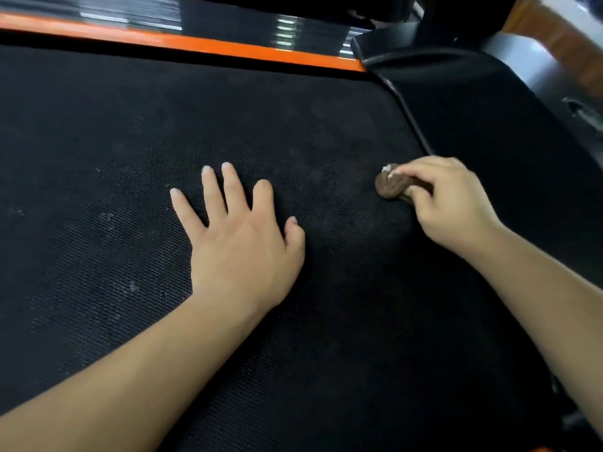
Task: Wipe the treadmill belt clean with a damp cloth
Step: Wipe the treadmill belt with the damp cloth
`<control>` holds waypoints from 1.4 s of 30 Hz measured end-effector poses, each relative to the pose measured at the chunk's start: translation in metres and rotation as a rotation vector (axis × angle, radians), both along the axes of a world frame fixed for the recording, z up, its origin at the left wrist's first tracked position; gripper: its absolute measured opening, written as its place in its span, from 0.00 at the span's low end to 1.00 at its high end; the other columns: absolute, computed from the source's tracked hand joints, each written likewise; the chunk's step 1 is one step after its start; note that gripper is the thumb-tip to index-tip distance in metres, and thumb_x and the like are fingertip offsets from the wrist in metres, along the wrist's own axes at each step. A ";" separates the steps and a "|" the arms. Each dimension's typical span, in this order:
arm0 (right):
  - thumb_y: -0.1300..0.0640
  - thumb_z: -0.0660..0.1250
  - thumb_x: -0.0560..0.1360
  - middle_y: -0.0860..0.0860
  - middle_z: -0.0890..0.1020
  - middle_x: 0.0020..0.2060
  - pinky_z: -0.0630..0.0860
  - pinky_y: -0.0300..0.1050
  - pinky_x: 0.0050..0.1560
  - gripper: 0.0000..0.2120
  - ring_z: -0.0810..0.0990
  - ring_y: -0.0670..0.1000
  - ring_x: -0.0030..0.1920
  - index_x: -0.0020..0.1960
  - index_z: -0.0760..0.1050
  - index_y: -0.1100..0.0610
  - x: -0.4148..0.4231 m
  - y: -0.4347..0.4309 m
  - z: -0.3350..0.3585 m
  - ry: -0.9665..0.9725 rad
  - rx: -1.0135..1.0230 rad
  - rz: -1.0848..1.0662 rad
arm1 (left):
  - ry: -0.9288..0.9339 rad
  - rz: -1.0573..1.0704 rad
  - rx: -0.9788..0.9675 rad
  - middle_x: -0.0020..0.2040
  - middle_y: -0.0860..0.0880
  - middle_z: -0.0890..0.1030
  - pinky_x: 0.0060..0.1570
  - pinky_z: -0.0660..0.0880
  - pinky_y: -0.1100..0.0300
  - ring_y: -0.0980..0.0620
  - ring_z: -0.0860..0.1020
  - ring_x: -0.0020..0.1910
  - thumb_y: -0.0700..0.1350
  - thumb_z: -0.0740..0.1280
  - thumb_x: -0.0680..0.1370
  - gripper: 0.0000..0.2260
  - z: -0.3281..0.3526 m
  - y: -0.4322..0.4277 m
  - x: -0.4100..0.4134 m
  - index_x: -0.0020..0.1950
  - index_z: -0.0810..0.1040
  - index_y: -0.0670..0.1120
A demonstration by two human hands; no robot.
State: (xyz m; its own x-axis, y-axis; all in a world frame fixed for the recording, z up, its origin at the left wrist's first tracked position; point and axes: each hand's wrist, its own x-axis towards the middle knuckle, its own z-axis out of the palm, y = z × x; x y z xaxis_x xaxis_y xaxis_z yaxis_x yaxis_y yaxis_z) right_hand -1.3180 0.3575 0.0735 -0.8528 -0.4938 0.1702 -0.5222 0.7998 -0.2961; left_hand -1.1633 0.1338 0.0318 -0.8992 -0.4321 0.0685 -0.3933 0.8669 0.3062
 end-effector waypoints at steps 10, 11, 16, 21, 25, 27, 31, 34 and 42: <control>0.51 0.64 0.77 0.49 0.80 0.57 0.71 0.57 0.67 0.10 0.76 0.55 0.62 0.54 0.79 0.40 -0.144 -0.095 -0.011 0.018 -0.052 -0.107 | -0.013 0.008 -0.006 0.81 0.37 0.54 0.74 0.42 0.29 0.37 0.46 0.81 0.63 0.47 0.78 0.28 0.002 0.001 -0.003 0.72 0.62 0.48; 0.49 0.65 0.78 0.49 0.79 0.58 0.69 0.57 0.68 0.10 0.75 0.55 0.63 0.57 0.80 0.43 -0.136 -0.091 -0.009 0.023 -0.031 -0.088 | -0.020 0.008 -0.005 0.81 0.38 0.54 0.74 0.41 0.29 0.37 0.46 0.81 0.63 0.47 0.78 0.28 0.002 0.001 -0.002 0.72 0.62 0.48; 0.45 0.73 0.74 0.48 0.77 0.49 0.69 0.43 0.52 0.13 0.75 0.49 0.51 0.51 0.80 0.53 -0.075 -0.049 0.006 -0.039 -0.020 -0.033 | -0.032 0.007 0.005 0.82 0.38 0.52 0.74 0.41 0.29 0.38 0.44 0.81 0.62 0.50 0.80 0.26 0.002 0.002 -0.003 0.73 0.62 0.48; 0.50 0.73 0.74 0.44 0.78 0.47 0.71 0.44 0.51 0.04 0.76 0.46 0.49 0.46 0.79 0.49 0.044 0.017 0.014 -0.099 -0.022 -0.020 | -0.028 -0.006 0.014 0.81 0.37 0.52 0.74 0.40 0.29 0.37 0.44 0.81 0.61 0.51 0.81 0.26 0.001 0.001 -0.001 0.72 0.63 0.46; 0.51 0.73 0.74 0.44 0.81 0.48 0.71 0.45 0.56 0.05 0.77 0.48 0.53 0.48 0.82 0.49 0.065 0.038 0.008 -0.061 -0.015 -0.042 | -0.033 -0.003 0.019 0.82 0.37 0.52 0.74 0.39 0.29 0.37 0.44 0.81 0.61 0.52 0.81 0.25 0.002 0.001 0.000 0.71 0.64 0.46; 0.49 0.72 0.75 0.48 0.82 0.48 0.72 0.45 0.55 0.06 0.77 0.51 0.53 0.51 0.83 0.49 0.037 0.023 0.008 -0.021 -0.015 -0.071 | -0.038 -0.009 0.027 0.82 0.37 0.51 0.74 0.38 0.30 0.37 0.44 0.81 0.60 0.52 0.81 0.25 0.003 0.001 0.000 0.71 0.64 0.46; 0.47 0.69 0.76 0.45 0.82 0.51 0.72 0.50 0.63 0.08 0.77 0.52 0.57 0.53 0.82 0.47 -0.017 -0.009 0.000 0.037 -0.090 -0.150 | -0.054 0.005 0.037 0.82 0.37 0.51 0.74 0.38 0.30 0.38 0.43 0.81 0.61 0.52 0.81 0.26 0.005 0.001 0.001 0.72 0.64 0.46; 0.48 0.69 0.76 0.45 0.81 0.51 0.72 0.49 0.62 0.08 0.77 0.51 0.56 0.54 0.82 0.48 -0.010 -0.012 -0.002 0.019 -0.079 -0.186 | -0.068 0.001 0.044 0.82 0.38 0.51 0.75 0.37 0.31 0.39 0.43 0.81 0.61 0.52 0.81 0.27 0.006 -0.001 0.002 0.74 0.64 0.47; 0.53 0.75 0.72 0.45 0.78 0.45 0.69 0.44 0.48 0.07 0.77 0.47 0.46 0.47 0.79 0.46 0.141 0.073 0.031 -0.165 0.127 -0.032 | -0.060 -0.230 0.042 0.82 0.41 0.53 0.76 0.40 0.34 0.42 0.47 0.82 0.61 0.52 0.82 0.28 0.014 -0.016 0.045 0.79 0.62 0.51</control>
State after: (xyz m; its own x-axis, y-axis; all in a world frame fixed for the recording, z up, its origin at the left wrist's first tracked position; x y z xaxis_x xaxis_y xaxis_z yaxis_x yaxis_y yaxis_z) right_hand -1.1774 0.4309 0.1044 -0.8795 -0.4745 -0.0351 -0.4485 0.8514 -0.2718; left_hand -1.1186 0.1175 0.0458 -0.9762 -0.2166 -0.0022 -0.2055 0.9227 0.3262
